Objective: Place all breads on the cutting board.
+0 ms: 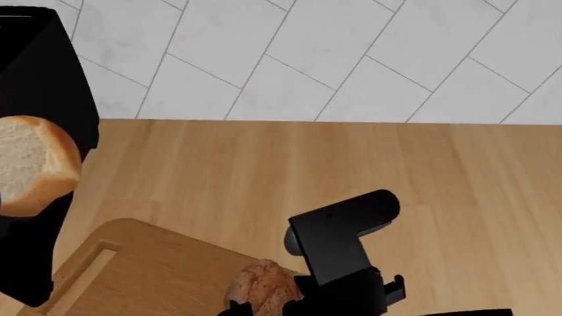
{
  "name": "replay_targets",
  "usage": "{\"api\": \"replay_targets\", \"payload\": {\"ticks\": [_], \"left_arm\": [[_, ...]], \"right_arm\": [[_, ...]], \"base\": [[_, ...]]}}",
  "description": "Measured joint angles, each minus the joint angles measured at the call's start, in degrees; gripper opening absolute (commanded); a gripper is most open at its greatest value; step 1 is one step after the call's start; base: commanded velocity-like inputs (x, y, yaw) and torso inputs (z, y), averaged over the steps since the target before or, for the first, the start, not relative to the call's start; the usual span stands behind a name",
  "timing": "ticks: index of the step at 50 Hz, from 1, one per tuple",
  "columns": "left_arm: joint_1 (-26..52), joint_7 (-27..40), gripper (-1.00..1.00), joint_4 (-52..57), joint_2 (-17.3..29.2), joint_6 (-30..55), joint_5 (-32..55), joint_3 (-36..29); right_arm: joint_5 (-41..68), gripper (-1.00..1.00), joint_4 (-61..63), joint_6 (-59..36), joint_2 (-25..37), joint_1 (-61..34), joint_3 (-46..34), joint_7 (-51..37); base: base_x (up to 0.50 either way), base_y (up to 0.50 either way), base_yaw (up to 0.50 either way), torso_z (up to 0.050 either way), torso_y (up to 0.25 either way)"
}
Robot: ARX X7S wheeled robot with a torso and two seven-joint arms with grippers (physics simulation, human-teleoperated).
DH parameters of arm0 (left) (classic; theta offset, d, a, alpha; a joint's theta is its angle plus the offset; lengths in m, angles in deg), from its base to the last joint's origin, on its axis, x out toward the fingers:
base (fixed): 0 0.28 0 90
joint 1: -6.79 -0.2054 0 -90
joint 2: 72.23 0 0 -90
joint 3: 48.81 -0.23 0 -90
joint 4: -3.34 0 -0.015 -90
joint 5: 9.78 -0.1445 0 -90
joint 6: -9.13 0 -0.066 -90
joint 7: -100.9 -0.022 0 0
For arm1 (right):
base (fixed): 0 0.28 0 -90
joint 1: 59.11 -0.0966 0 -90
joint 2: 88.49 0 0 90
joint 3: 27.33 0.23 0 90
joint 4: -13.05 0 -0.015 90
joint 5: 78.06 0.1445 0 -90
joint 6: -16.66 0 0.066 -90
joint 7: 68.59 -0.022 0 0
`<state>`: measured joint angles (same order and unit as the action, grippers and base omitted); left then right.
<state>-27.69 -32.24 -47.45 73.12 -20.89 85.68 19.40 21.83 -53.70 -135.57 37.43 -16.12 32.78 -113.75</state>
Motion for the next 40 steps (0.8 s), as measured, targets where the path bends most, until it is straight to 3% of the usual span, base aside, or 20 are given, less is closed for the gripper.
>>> {"api": "replay_targets", "payload": {"ticks": [25,26,27,28,29,40], "left_arm": [[-2.6,-1.2,-1.00,0.5,1.4,-1.6,-1.3,0.9],[-2.7,-1.2,-1.00,0.6,1.5,-1.6,-1.3,1.0],[-2.8,-1.3,-1.00,0.6,1.5,-1.7,-1.2,1.0],[-2.8,-1.3,-1.00,0.6,1.6,-1.7,-1.2,1.0],[-2.9,-1.3,-1.00,0.6,1.6,-1.8,-1.2,1.1],[-2.5,-1.5,-1.00,0.2,1.2,-1.9,-0.9,0.8]], "right_arm": [[-1.5,-1.00,-3.0,-0.4,-1.5,-0.9,-2.0,1.4],[-1.5,1.00,-3.1,-0.4,-1.6,-0.9,-2.1,1.5],[-1.6,-1.00,-3.1,-0.5,-1.6,-0.9,-2.2,1.6],[-1.7,-1.00,-3.1,-0.6,-1.6,-0.9,-2.3,1.6],[-1.7,1.00,-3.1,-0.6,-1.7,-0.9,-2.5,1.5],[1.0,1.00,-0.9,-1.8,-0.9,-2.4,-2.8,-0.2]], "base": [[0.00,0.00,0.00,0.000,0.000],[0.00,0.00,0.00,0.000,0.000],[0.00,0.00,0.00,0.000,0.000],[0.00,0.00,0.00,0.000,0.000],[0.00,0.00,0.00,0.000,0.000],[0.00,0.00,0.00,0.000,0.000]]}}
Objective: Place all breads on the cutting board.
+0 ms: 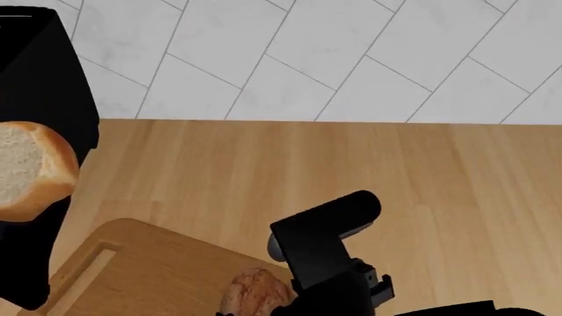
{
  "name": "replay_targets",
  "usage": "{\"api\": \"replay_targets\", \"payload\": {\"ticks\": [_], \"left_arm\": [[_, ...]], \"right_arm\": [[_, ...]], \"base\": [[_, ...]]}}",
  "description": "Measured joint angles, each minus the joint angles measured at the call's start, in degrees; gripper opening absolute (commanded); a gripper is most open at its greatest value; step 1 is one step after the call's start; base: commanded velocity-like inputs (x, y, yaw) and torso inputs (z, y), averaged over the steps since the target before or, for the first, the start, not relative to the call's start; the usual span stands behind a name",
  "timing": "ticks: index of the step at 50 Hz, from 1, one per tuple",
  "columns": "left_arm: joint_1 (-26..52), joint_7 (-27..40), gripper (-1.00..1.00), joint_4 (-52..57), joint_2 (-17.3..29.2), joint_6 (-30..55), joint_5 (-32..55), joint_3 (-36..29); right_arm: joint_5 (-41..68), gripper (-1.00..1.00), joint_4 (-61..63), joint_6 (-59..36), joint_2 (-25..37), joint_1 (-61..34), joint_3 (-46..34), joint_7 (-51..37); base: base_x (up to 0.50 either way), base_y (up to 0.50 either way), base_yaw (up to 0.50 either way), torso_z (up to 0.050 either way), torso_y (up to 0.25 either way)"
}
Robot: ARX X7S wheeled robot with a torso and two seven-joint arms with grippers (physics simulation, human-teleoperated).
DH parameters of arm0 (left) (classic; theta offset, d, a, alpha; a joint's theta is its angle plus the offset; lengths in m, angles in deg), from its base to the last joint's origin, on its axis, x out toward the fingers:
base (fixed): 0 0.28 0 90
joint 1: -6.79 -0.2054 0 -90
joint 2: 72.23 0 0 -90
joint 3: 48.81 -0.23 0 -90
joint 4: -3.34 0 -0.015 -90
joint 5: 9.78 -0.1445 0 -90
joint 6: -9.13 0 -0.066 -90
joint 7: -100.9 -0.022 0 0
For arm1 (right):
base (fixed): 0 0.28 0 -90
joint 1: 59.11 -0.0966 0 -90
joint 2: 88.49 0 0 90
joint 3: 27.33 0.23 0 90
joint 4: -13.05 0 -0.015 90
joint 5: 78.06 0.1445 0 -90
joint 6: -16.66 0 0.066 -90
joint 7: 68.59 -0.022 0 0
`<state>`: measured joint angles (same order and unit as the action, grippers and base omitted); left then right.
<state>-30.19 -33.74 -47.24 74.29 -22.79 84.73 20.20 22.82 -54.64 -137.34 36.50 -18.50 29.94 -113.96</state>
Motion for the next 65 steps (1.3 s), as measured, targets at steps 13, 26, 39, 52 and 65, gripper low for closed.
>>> {"api": "replay_targets", "payload": {"ticks": [13,26,39,52,65], "left_arm": [[-0.5,-0.8,-1.00,-0.2,-1.3,-0.1,-0.9,-1.0],[-3.1,-4.7,-1.00,-2.7,-3.8,-0.7,-5.9,-3.3],[-4.9,-9.4,-1.00,-7.8,-7.6,-0.3,-12.6,-7.7],[-4.4,-11.6,-1.00,-11.6,-10.2,1.1,-15.5,-11.1],[-5.0,-13.2,-1.00,-13.3,-11.5,1.4,-17.5,-13.3]], "right_arm": [[11.6,1.00,8.3,0.8,4.4,-12.5,2.8,-12.0],[23.1,1.00,16.3,5.1,8.3,-24.7,4.6,-24.1],[31.9,1.00,23.1,10.8,12.2,-34.4,7.2,-33.0],[37.2,1.00,25.9,14.7,14.9,-43.0,8.4,-38.2],[39.0,1.00,27.4,16.4,18.1,-45.1,8.8,-39.5]], "base": [[0.00,0.00,0.00,0.000,0.000],[0.00,0.00,0.00,0.000,0.000],[0.00,0.00,0.00,0.000,0.000],[0.00,0.00,0.00,0.000,0.000],[0.00,0.00,0.00,0.000,0.001]]}}
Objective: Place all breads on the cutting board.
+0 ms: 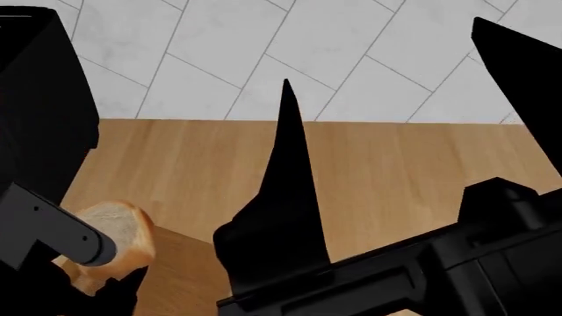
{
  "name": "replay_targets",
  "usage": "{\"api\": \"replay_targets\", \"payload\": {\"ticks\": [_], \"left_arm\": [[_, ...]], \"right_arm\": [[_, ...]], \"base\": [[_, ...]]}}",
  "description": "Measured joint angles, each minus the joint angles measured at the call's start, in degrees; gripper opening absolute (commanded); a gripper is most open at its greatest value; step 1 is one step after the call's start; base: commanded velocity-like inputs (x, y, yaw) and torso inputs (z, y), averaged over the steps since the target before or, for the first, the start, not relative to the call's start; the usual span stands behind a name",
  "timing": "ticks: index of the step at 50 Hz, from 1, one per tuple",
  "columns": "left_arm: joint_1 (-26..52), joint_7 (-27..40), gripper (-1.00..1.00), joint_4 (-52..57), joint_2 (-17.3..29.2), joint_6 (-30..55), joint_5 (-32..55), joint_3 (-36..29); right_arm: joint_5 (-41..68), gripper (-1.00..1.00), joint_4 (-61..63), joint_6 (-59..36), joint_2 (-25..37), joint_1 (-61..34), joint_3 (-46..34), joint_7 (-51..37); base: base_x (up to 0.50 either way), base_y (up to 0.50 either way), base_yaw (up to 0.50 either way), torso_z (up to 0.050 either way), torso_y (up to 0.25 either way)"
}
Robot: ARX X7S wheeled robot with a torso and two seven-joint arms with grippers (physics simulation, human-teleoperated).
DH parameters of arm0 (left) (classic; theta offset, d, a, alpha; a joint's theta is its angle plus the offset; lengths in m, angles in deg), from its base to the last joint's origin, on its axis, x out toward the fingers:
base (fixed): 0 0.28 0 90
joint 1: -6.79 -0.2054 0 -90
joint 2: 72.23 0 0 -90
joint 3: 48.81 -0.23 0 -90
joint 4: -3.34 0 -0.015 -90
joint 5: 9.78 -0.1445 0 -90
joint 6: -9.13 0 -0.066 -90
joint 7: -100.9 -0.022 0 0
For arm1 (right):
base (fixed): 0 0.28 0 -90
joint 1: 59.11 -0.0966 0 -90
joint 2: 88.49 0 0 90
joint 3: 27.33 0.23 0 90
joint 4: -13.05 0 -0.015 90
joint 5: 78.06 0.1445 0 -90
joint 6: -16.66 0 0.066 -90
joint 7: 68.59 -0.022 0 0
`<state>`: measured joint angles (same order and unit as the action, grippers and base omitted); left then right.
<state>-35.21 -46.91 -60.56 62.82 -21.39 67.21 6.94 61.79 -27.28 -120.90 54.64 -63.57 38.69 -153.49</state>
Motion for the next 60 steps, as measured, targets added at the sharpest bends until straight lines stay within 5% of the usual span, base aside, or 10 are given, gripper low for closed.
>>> {"api": "replay_targets", "payload": {"ticks": [57,58,60], "left_arm": [[1.4,-5.1,-1.00,-5.3,-5.1,0.6,-8.2,-7.0],[1.4,-5.0,1.00,-5.1,-5.1,0.7,-8.2,-7.0],[1.2,-4.4,1.00,-4.5,-5.0,1.0,-7.9,-6.9]], "right_arm": [[-0.1,1.00,1.6,2.8,2.2,0.5,-1.0,1.9],[-0.1,1.00,1.6,2.9,2.2,0.5,-1.0,2.0],[-0.2,1.00,1.4,2.9,2.3,0.4,-1.0,2.2]], "base": [[0.00,0.00,0.00,0.000,0.000],[0.00,0.00,0.00,0.000,0.000],[0.00,0.00,0.00,0.000,0.000]]}}
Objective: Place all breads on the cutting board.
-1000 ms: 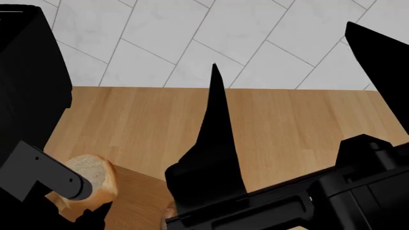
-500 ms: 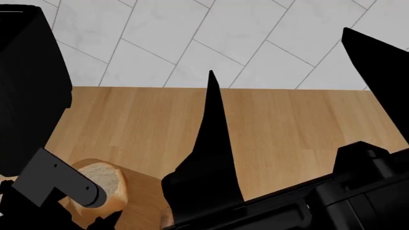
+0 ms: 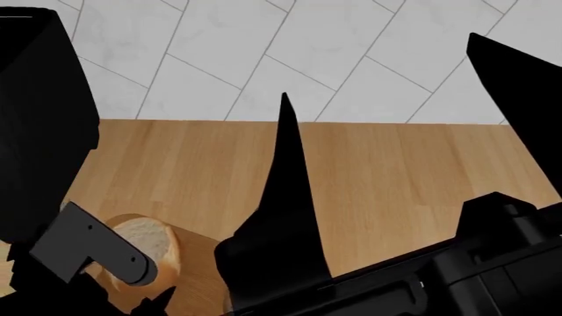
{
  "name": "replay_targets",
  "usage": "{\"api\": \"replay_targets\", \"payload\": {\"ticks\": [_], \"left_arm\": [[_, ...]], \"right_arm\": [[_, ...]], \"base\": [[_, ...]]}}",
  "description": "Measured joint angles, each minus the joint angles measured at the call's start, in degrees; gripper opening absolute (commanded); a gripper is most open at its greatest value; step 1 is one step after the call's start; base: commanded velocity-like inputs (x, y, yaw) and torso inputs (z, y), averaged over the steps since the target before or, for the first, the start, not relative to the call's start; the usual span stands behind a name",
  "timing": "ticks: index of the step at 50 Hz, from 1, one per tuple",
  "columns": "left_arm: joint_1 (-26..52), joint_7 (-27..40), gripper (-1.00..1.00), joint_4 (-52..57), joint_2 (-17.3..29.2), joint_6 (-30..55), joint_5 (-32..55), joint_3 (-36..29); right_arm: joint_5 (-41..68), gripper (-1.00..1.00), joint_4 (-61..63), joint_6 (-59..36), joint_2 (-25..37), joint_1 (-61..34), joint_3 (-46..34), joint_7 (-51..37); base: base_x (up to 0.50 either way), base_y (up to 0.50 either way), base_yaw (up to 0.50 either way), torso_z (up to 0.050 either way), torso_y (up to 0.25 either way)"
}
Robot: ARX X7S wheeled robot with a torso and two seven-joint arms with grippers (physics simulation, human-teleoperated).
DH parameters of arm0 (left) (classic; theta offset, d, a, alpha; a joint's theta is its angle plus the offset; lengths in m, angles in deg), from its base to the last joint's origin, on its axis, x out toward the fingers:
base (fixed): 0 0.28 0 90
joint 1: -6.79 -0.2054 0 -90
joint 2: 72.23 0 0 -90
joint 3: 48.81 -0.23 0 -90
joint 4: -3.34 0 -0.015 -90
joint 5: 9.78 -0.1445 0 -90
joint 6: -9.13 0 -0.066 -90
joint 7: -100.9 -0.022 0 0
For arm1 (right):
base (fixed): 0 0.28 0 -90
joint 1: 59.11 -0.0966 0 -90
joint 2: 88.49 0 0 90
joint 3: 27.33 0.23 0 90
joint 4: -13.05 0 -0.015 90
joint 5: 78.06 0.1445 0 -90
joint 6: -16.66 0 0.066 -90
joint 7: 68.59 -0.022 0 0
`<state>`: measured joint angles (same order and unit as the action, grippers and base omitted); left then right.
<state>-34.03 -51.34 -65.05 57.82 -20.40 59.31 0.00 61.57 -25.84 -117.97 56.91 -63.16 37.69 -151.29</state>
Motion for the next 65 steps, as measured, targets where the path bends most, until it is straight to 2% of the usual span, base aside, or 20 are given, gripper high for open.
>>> {"api": "replay_targets", "payload": {"ticks": [5,9,17,27,36,43,65], "left_arm": [[0.3,3.9,1.00,5.0,1.2,0.9,6.1,1.1],[2.9,9.8,1.00,11.1,3.4,0.2,15.2,3.5],[10.3,21.1,1.00,22.4,10.1,-4.1,33.1,9.7],[16.3,29.6,1.00,32.0,18.1,-9.0,49.8,19.3],[16.5,38.6,1.00,35.9,18.4,-7.4,62.9,31.1],[15.5,43.1,1.00,37.0,18.0,-5.7,69.3,38.0],[9.0,47.5,1.00,36.3,18.4,-1.0,79.5,56.5]], "right_arm": [[-0.3,1.00,-0.4,0.1,0.0,0.0,0.0,0.5],[-0.5,1.00,-0.5,0.3,0.1,0.0,0.0,0.8],[-1.2,1.00,0.0,0.9,0.6,1.5,0.7,1.8],[-1.1,1.00,1.2,2.0,1.3,2.7,1.4,2.2],[-0.8,1.00,3.0,3.1,2.6,4.6,2.1,2.3],[-0.1,1.00,4.8,4.1,4.0,6.9,2.7,2.4],[14.9,1.00,8.9,2.8,3.2,12.9,15.3,-6.7]], "base": [[0.00,0.00,0.00,0.000,0.000],[0.00,0.00,0.00,0.000,0.000],[0.00,0.00,0.00,0.000,0.000],[0.00,0.00,0.00,0.000,0.000],[0.00,0.00,0.00,0.000,0.000],[0.00,0.00,0.00,0.000,0.000],[0.00,0.00,0.00,0.000,0.000]]}}
